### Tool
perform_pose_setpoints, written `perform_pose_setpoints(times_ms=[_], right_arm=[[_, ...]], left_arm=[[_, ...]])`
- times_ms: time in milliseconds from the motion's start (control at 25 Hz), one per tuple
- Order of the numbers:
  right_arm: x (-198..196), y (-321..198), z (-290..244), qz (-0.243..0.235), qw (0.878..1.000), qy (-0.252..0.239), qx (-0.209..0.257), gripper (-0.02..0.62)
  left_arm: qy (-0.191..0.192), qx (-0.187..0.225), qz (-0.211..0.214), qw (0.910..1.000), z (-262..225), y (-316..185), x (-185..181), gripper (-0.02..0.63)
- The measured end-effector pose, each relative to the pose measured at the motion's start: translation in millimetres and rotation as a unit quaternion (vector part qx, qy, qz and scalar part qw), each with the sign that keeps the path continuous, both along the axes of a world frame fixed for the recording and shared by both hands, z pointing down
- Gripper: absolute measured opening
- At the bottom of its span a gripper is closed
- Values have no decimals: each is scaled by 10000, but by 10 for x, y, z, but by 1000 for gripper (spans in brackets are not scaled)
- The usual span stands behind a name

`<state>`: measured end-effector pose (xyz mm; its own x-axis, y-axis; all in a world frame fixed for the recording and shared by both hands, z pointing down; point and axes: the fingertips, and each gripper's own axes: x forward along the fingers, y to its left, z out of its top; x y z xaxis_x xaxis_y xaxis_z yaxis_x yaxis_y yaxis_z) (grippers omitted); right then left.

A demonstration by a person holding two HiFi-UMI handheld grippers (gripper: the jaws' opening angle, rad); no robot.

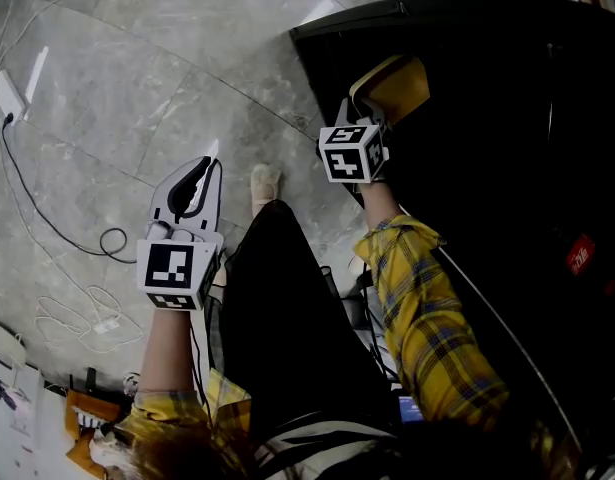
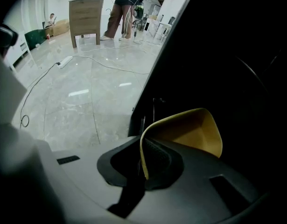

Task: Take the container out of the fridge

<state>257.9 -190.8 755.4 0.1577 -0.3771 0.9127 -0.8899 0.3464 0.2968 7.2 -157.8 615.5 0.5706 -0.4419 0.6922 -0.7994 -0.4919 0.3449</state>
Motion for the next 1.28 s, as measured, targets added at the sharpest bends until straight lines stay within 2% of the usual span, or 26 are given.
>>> perform_pose_setpoints(times_ms=[440,880,1040,1280], right_arm=[[-525,146,-552,-286,9990,-309,143,37],[-1140,276,-1129,-660,9958,-494,392,37],[-1348,353,-1398,-782,9943,-538,483,37],[-1670,513,-1807,-1046,9905,-624,634,37]], left_arm=[[-45,283,-409,9988,-557,242,-430,41],[-169,420,-1024,9937,-975,606,-1068,40],[-293,495,-1364,9890,-1147,734,-1400,40],[-442,569,-2001,9771,-1395,1022,-1936,40]])
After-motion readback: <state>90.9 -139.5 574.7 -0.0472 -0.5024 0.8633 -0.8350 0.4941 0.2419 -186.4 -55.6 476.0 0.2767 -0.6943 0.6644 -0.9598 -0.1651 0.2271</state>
